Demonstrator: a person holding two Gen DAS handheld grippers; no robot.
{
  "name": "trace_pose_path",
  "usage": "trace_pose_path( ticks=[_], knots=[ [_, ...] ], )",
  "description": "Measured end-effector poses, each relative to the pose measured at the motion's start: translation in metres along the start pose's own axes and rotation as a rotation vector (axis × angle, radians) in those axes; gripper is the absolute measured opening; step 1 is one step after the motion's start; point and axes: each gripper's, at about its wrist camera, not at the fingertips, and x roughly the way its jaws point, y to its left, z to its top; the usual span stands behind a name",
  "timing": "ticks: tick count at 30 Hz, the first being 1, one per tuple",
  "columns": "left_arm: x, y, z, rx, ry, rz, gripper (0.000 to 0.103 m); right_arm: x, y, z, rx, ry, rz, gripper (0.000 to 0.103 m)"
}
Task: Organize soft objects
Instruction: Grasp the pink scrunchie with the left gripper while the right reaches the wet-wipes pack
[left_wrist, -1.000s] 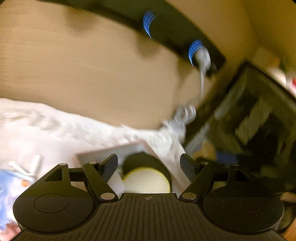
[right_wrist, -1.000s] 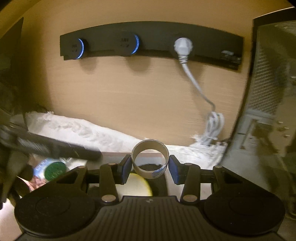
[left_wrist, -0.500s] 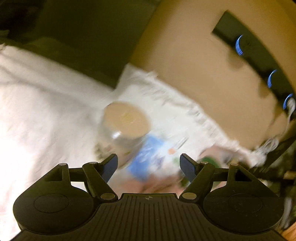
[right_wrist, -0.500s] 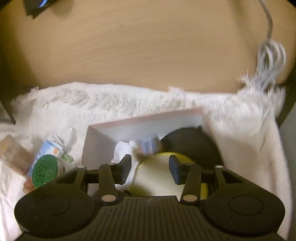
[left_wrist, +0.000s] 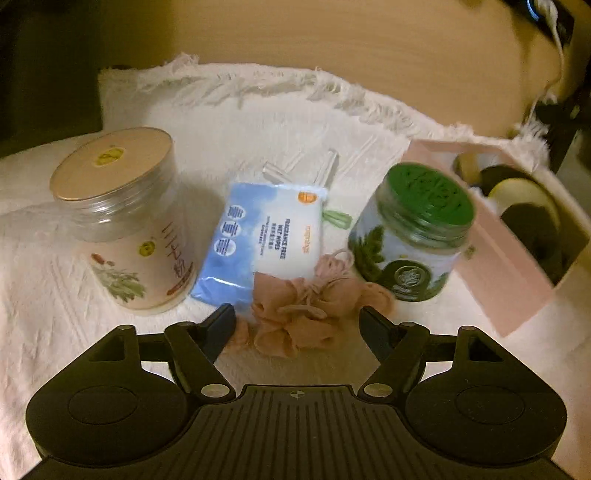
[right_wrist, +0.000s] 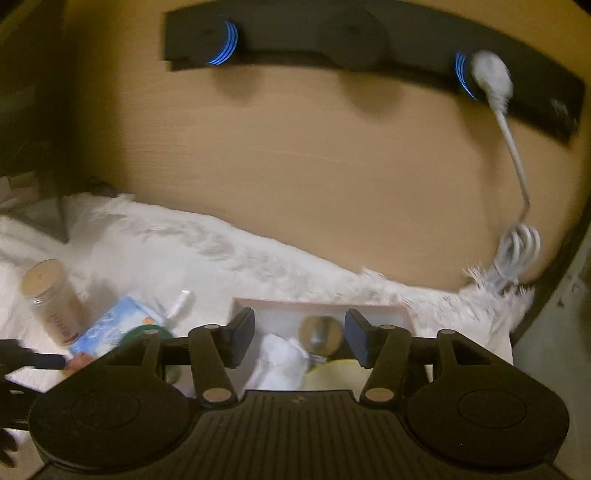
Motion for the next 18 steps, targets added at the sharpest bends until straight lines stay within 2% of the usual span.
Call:
trace_pose_path(
  ticks=[2,4,5,8,10,16,18],
  knots=[
    [-0.001,0.000,0.000,0.011,-0.020,-0.002,0.071,0.001,0.009,0.010,0.012,0.049,0.062,0.057],
    [-0.005,0.005,0.000,-0.012,-0.035,-0.046,0.014,0.009,0.020,0.025,0.041,0.127,0.141,0.057],
    [-0.007,0.008,0.000,-0.024,-0.031,-0.059,0.018,0.017,0.026,0.035,0.062,0.165,0.181,0.057],
    [-0.018,0.022,-0.007,-0.090,-0.019,-0.090,0.017,0.046,0.047,0.057,0.088,0.268,0.205,0.057],
    [-0.025,0.035,-0.012,-0.137,-0.026,-0.098,0.017,0.070,0.068,0.069,0.060,0.315,0.237,0.057],
    [-0.068,0.074,-0.037,-0.267,-0.077,-0.086,0.016,0.157,0.132,0.072,0.020,0.461,0.250,0.057],
    [-0.075,0.085,-0.044,-0.294,-0.076,-0.084,0.016,0.180,0.151,0.064,-0.007,0.473,0.241,0.046]
  ],
)
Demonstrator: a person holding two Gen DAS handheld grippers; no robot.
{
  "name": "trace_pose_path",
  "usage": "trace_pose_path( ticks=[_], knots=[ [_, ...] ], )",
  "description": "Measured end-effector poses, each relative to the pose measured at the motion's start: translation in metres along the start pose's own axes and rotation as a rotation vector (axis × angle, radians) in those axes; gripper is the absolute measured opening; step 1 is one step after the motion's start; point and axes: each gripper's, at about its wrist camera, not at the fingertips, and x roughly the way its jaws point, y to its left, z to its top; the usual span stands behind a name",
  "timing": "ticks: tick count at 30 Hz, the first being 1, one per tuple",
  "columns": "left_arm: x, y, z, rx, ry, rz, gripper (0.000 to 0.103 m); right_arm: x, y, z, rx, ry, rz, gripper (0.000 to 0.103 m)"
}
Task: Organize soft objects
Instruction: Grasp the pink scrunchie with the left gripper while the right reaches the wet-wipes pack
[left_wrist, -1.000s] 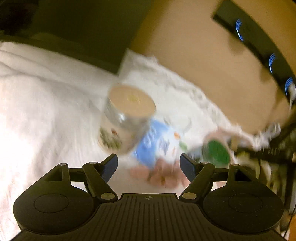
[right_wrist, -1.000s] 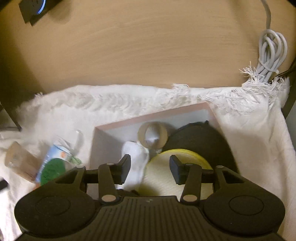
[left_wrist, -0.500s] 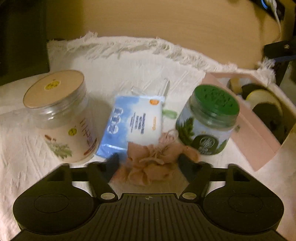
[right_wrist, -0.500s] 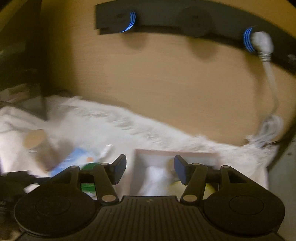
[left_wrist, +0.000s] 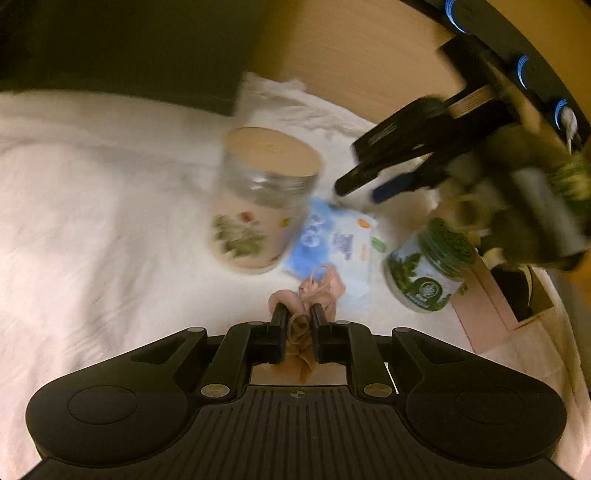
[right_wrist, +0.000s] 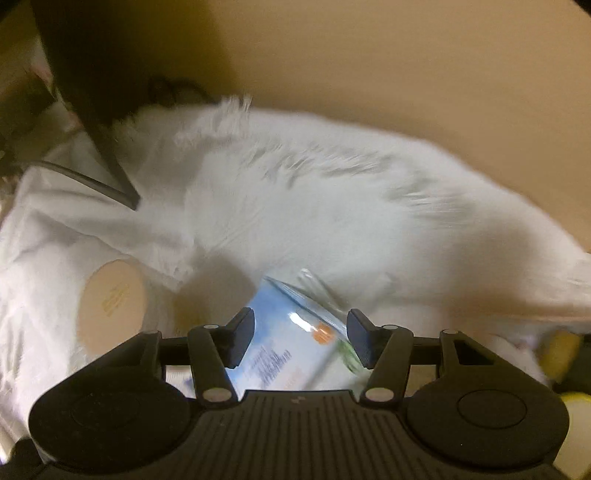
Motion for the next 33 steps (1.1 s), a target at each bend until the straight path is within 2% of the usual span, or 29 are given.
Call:
trace_pose_path(
  ticks=[2,3,5,8,11,14,15,16,19,22,26,31,33],
  knots=[
    [-0.008,0.011,-0.005,-0.028,-0.001,0.005,0.016,0.022,0.008,0.005,-0.010,0.014,-0.009,0.026],
    [-0.011,0.015,-0.007,-0.039,-0.002,0.008,0.016,0.032,0.011,0.007,0.000,0.018,-0.004,0.024],
    [-0.017,0.025,-0.011,-0.064,-0.004,0.016,0.016,0.042,0.015,0.010,-0.001,0.009,0.003,0.023],
    [-0.020,0.037,-0.012,-0.104,-0.008,0.023,0.016,0.049,0.019,0.009,-0.024,0.044,0.011,0.023],
    [-0.018,0.045,-0.010,-0.142,-0.014,0.032,0.016,0.045,0.020,-0.001,-0.040,0.106,0.078,0.022],
    [-0.016,0.048,-0.007,-0.162,-0.023,0.064,0.016,0.009,0.021,-0.019,-0.080,0.020,0.072,0.023],
    [-0.015,0.050,-0.006,-0.169,-0.028,0.076,0.016,-0.013,0.021,-0.029,-0.084,-0.044,0.071,0.023],
    [-0.014,0.051,-0.005,-0.183,-0.033,0.084,0.016,-0.032,0.020,-0.040,-0.076,-0.098,0.078,0.027],
    [-0.012,0.055,0.000,-0.219,-0.046,0.100,0.016,-0.074,0.027,-0.082,-0.041,-0.209,0.119,0.058],
    [-0.014,0.058,0.005,-0.220,-0.060,0.117,0.016,-0.083,0.042,-0.112,-0.046,-0.236,0.132,0.059],
    [-0.020,0.061,0.008,-0.222,-0.078,0.128,0.016,-0.074,0.053,-0.150,0.067,-0.287,0.032,0.059],
    [-0.021,0.064,0.005,-0.205,-0.054,0.144,0.016,-0.037,0.049,-0.168,0.247,-0.279,0.020,0.059],
    [-0.021,0.065,0.002,-0.200,-0.048,0.146,0.016,-0.034,0.053,-0.171,0.290,-0.345,-0.001,0.059]
  ],
)
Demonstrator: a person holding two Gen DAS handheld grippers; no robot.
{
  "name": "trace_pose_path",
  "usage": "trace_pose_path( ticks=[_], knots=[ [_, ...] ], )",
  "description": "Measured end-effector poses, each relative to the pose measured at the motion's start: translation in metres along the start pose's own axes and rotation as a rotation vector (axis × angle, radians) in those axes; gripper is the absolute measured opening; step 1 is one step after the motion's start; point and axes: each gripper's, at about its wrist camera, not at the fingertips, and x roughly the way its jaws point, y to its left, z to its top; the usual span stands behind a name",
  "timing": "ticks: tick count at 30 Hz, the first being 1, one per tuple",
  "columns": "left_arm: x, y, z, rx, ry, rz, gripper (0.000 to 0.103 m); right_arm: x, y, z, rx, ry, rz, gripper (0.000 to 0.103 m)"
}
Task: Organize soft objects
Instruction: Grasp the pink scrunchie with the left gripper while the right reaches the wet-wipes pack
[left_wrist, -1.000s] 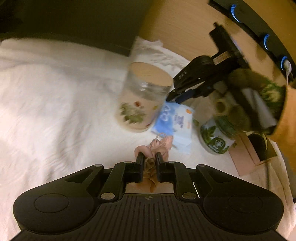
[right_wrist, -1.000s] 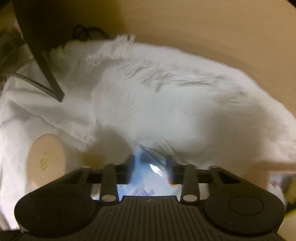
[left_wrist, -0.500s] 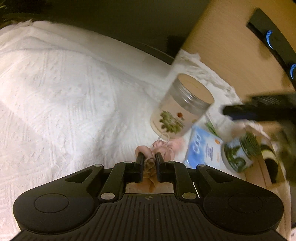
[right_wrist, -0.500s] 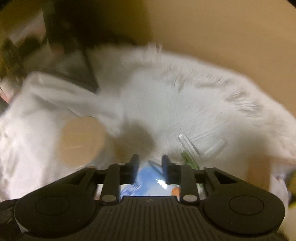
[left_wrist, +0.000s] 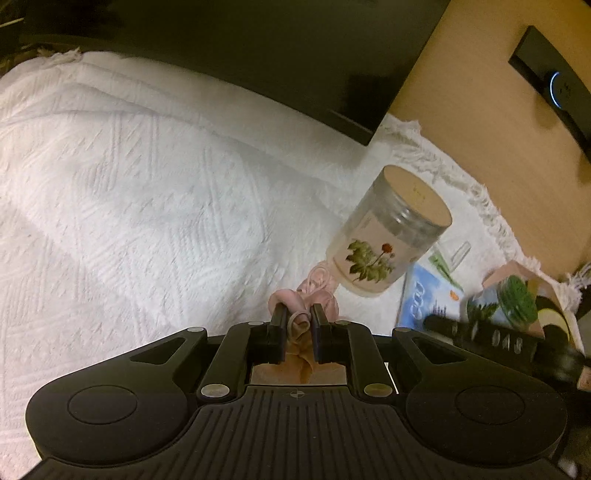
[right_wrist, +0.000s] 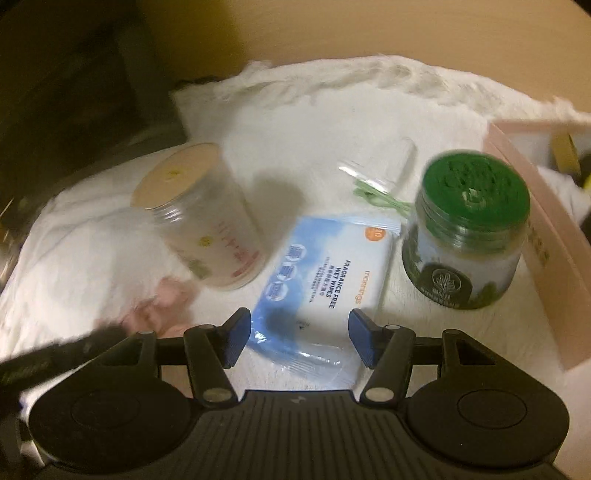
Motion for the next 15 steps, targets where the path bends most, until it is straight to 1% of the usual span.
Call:
trace_pose_path(
  ticks=[2,3,4,5,7,8,10,11,12,14,15],
  knots=[
    [0.001,0.003,-0.003,-0.005,0.002,0.000,0.016,0.007,0.006,0.000,0.022,-0.022,0.018,0.064],
    [0.002,0.005,-0.005,-0.012,0.005,0.001,0.016,0.012,0.012,0.000,0.016,-0.033,0.014,0.066],
    [0.002,0.007,-0.006,-0.018,0.006,0.000,0.016,0.015,0.019,0.000,-0.010,-0.055,-0.024,0.066],
    [0.002,0.008,-0.008,-0.023,0.008,0.000,0.016,0.018,0.027,-0.001,-0.045,-0.069,-0.079,0.066],
    [0.002,0.009,-0.012,-0.027,0.012,-0.001,0.016,0.023,0.038,-0.004,-0.117,-0.076,-0.187,0.066],
    [0.003,0.010,-0.014,-0.028,0.014,-0.003,0.016,0.024,0.042,-0.007,-0.142,-0.080,-0.239,0.068],
    [0.002,0.013,-0.015,-0.035,0.012,-0.006,0.016,0.023,0.040,-0.012,-0.138,-0.086,-0.280,0.072],
    [0.002,0.015,-0.015,-0.043,0.010,-0.008,0.016,0.024,0.032,-0.014,-0.116,-0.083,-0.298,0.077],
    [0.002,0.017,-0.015,-0.049,0.008,-0.008,0.016,0.023,0.026,-0.017,-0.074,-0.067,-0.315,0.079],
    [0.005,0.020,-0.015,-0.059,0.012,-0.006,0.016,0.028,0.015,-0.020,-0.004,-0.051,-0.276,0.092],
    [0.005,0.020,-0.016,-0.060,0.016,-0.006,0.016,0.030,0.016,-0.021,-0.027,-0.053,-0.277,0.093]
  ],
)
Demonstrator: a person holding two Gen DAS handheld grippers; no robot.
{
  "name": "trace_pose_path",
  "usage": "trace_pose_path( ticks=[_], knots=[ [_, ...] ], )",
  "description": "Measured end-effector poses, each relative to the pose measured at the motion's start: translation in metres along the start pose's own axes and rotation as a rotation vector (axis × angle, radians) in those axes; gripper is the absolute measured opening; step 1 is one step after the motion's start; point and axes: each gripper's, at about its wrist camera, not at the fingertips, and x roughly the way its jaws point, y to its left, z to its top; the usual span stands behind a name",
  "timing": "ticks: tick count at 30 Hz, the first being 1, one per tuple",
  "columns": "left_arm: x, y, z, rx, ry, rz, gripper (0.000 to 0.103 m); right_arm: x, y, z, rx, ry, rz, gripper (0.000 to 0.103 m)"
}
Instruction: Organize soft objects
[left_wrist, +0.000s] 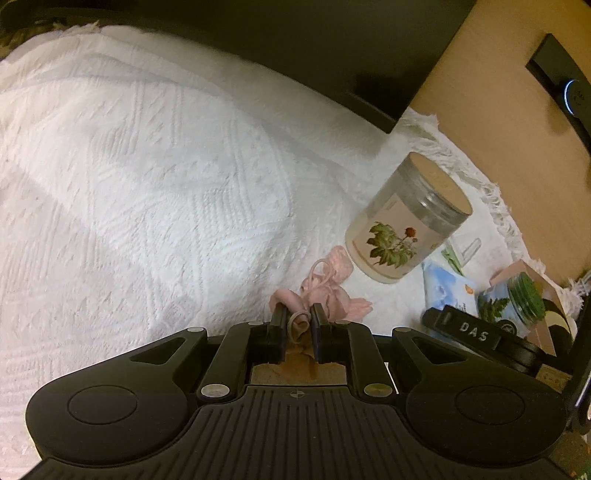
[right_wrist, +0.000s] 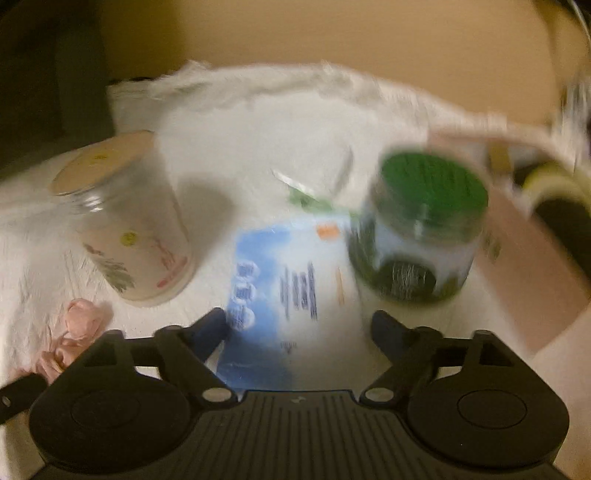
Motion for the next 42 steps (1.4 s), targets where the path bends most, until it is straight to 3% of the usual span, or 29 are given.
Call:
trace_pose_path(
  ticks=[4,11,12,15,22,28,34,38,42],
  knots=[
    [0.003,0.000,-0.002,0.010,0.013,-0.005,0.016,0.002,0.010,0.000,-0.054,0.009,-0.027,0.095],
    [0.008,-0.001,-0.003,0.032,0.007,-0.011,0.016,0.016,0.029,0.011,-0.108,-0.027,0.028,0.095],
    [0.008,-0.001,-0.003,0.035,0.007,-0.012,0.016,0.016,0.031,0.010,-0.116,-0.037,0.030,0.094],
    [0.007,-0.002,0.000,0.049,0.004,-0.016,0.016,0.009,0.034,0.008,-0.157,-0.047,0.069,0.077],
    [-0.017,-0.023,0.036,0.115,-0.081,-0.042,0.016,-0.009,0.019,0.027,-0.191,0.004,0.123,0.074],
    [-0.048,-0.060,0.087,0.183,-0.202,-0.078,0.016,-0.062,0.002,0.065,-0.188,-0.110,0.192,0.074],
    [-0.072,-0.114,0.122,0.272,-0.294,-0.171,0.016,-0.116,-0.034,0.103,-0.174,-0.238,0.211,0.074],
    [-0.076,-0.135,0.136,0.295,-0.269,-0.238,0.016,-0.139,-0.063,0.118,-0.188,-0.285,0.206,0.074],
    [-0.060,-0.118,0.121,0.313,-0.234,-0.192,0.017,-0.140,-0.077,0.110,-0.277,-0.269,0.208,0.074]
  ],
)
